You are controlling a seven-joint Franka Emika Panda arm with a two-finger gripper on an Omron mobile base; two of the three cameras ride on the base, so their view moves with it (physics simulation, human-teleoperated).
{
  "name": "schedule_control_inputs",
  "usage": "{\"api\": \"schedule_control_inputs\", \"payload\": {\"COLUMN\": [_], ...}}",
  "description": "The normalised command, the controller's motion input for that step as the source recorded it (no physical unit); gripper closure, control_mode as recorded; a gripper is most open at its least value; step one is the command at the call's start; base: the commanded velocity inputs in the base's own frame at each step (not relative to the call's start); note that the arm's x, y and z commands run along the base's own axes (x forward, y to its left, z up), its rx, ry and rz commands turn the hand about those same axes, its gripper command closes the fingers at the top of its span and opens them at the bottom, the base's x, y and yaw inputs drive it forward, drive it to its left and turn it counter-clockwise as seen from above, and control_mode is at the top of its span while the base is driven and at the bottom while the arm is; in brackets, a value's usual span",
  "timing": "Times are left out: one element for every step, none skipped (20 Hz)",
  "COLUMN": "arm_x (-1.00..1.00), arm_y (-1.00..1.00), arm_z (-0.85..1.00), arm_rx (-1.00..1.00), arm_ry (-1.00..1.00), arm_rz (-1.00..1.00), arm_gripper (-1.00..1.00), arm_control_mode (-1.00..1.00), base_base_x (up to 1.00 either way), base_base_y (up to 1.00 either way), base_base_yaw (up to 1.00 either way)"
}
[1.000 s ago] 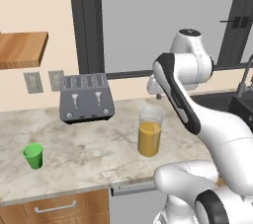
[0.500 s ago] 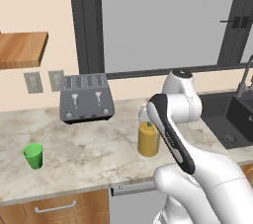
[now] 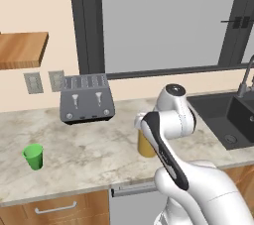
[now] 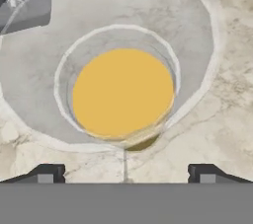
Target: Place the pitcher and cup on the dining counter for serving.
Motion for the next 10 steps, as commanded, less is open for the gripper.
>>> {"api": "schedule_control_inputs", "payload": {"arm_x": [0.3,0.31,0.31,0.29,0.26,0.16,0.0,0.0,0.0,0.0], "arm_y": [0.11,0.08,0.05,0.04,0.01,0.0,0.0,0.0,0.0,0.0], "arm_z": [-0.09,-0.09,-0.11,-0.11,-0.17,-0.24,-0.42,-0.57,-0.57,-0.48], "arm_rx": [-0.05,-0.05,-0.03,-0.03,-0.01,-0.01,0.0,0.0,0.0,0.0], "arm_ry": [-0.01,0.0,0.0,0.0,0.0,0.0,0.0,0.0,0.0,0.0], "arm_rz": [-0.03,-0.03,-0.03,-0.03,-0.02,-0.01,-0.01,-0.03,-0.03,-0.03], "arm_gripper": [-1.0,-1.0,-1.0,-1.0,-1.0,-1.0,-1.0,-1.0,1.0,1.0], "arm_control_mode": [-1.0,-1.0,-1.0,-1.0,-1.0,-1.0,-1.0,-1.0,-1.0,-1.0], "base_base_x": [0.0,0.0,0.0,0.0,0.0,0.0,0.0,0.0,0.0,0.0], "base_base_y": [0.0,0.0,0.0,0.0,0.0,0.0,0.0,0.0,0.0,0.0], "base_base_yaw": [0.0,0.0,0.0,0.0,0.0,0.0,0.0,0.0,0.0,0.0]}}
